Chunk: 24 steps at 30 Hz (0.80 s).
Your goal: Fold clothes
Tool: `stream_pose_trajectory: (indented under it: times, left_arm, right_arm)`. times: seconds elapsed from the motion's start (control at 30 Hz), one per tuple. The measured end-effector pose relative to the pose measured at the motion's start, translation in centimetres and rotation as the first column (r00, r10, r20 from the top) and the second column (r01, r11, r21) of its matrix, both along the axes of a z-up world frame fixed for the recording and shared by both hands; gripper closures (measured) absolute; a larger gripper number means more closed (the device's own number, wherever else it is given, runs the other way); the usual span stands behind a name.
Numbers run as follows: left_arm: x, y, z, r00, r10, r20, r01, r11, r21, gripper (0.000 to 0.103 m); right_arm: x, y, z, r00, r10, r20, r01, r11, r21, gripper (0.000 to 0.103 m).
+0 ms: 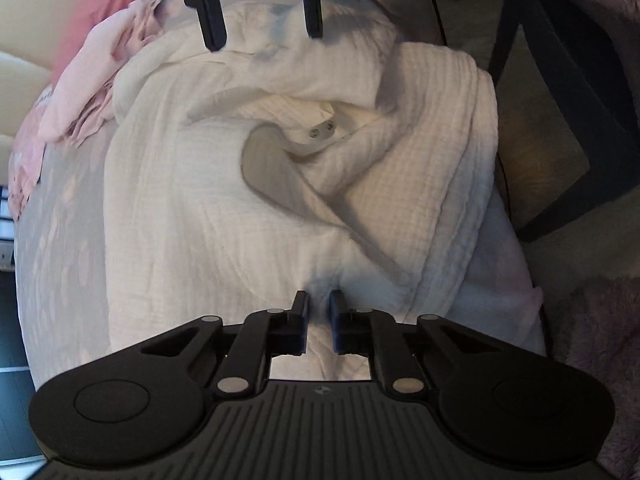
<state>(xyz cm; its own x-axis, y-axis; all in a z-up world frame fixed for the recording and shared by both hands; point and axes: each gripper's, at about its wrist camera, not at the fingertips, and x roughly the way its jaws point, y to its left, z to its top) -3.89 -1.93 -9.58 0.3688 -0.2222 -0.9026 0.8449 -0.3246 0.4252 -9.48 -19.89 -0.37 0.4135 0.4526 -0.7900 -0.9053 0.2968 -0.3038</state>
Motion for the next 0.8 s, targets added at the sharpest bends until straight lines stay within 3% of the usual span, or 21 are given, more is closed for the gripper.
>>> stream_pose_trajectory:
  times: [0.13,0.33,0.43,0.47,0.6,0.73,0.8]
  left_arm:
    - [0.2,0.0,0.2,1.0,0.005,-0.001,-0.005,1.0,-0.012,0.096]
    - [0.4,0.1,0.4,1.0,-0.013,0.007,0.013,1.0,-0.021,0.095]
    - [0.4,0.3,0.4,0.998,-0.054,0.015,0.054,0.999,0.0,0.085]
    - [0.5,0.4,0.4,0.997,-0.075,0.014,0.075,0.997,0.011,0.082]
    - [1.2,0.0,0.0,0.99,-0.138,0.014,0.138,0.99,0.044,0.075]
    - [2.3,-1.0,-1.3,0.987,-0.16,0.002,0.159,0.983,0.086,0.076]
    - [2.9,-1.2,-1.1,0.992,-0.123,-0.019,0.124,0.99,0.072,0.086]
  right_arm:
    - [2.0,1.1,0.1,0.991,0.129,-0.037,-0.131,0.989,-0.068,0.065]
    - [4.1,2.8,-1.0,0.932,0.289,-0.218,-0.325,0.933,-0.154,0.066]
    - [4.3,3.1,-2.3,0.909,0.326,-0.261,-0.382,0.901,-0.205,0.066]
    - [4.4,3.0,-2.6,0.901,0.327,-0.285,-0.391,0.895,-0.212,0.066]
    - [4.7,1.5,-2.2,0.892,0.307,-0.331,-0.38,0.907,-0.182,0.091]
    - [4.3,-0.5,-0.2,0.9,0.28,-0.333,-0.341,0.929,-0.141,0.093]
    - [3.7,-1.8,1.0,0.91,0.265,-0.318,-0.322,0.937,-0.138,0.093]
